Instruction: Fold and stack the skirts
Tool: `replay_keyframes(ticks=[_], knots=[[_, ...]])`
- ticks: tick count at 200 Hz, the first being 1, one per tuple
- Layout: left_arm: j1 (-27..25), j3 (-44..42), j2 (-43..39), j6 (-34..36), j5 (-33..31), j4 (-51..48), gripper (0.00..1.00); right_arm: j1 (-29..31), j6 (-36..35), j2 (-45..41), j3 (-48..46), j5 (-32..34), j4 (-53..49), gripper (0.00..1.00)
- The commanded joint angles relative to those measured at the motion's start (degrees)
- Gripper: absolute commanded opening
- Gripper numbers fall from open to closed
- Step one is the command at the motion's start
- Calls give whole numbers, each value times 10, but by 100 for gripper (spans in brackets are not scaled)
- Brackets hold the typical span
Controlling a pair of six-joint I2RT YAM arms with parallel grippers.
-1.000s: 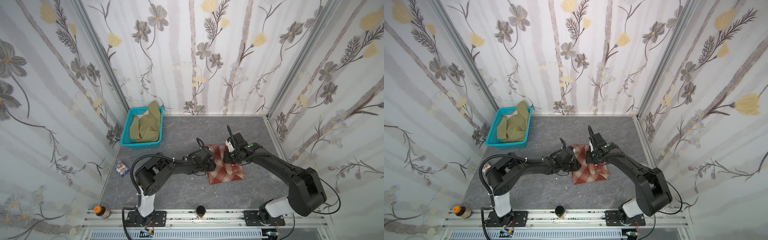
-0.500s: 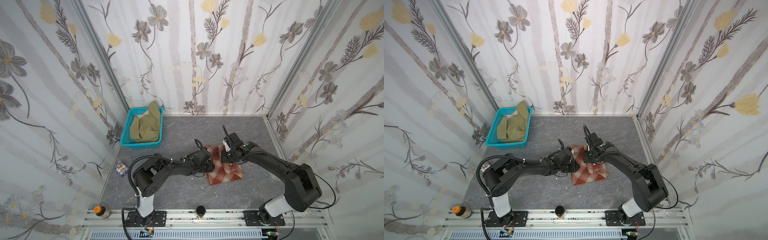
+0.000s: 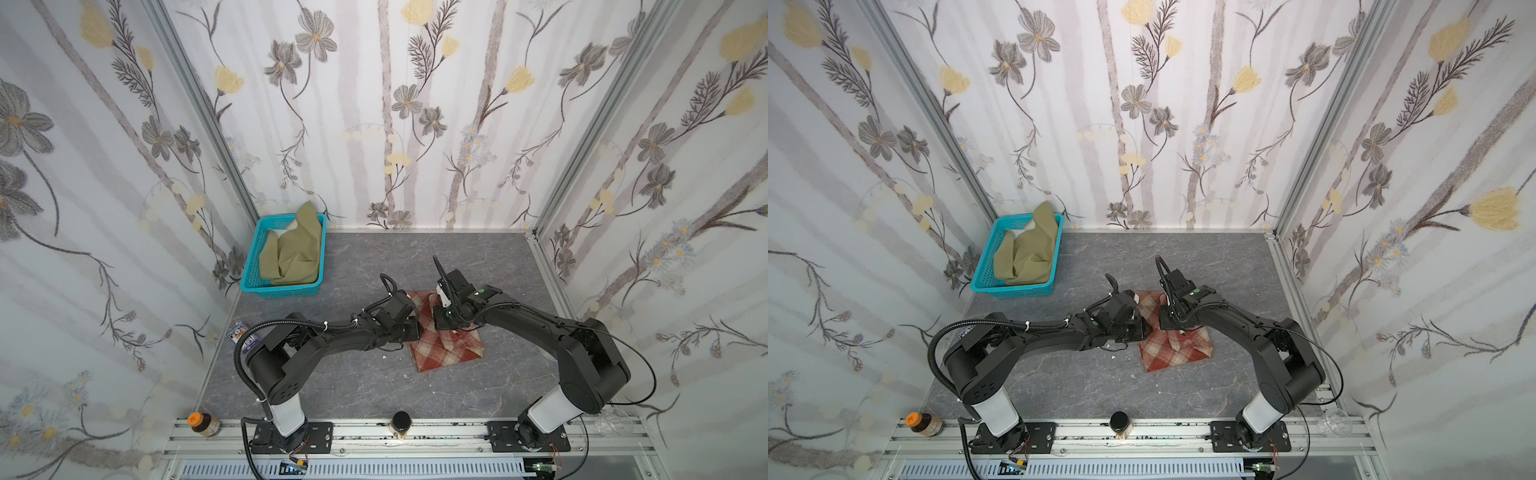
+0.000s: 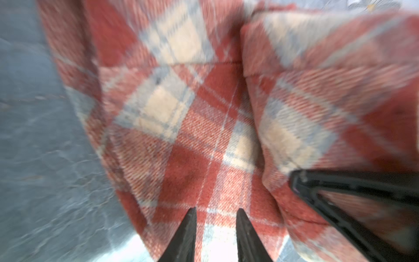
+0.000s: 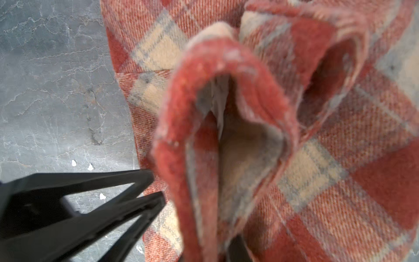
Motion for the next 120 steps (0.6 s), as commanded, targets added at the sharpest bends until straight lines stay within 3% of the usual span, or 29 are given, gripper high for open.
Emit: replay_keyframes(ticks=[1,120], knots=[[9,-23,-19,-14,-2,-6,33,1,3,1,2,0,30,0],[16,-36,28,-6,-10,-2,31,21,4,29,6,0,40,0]])
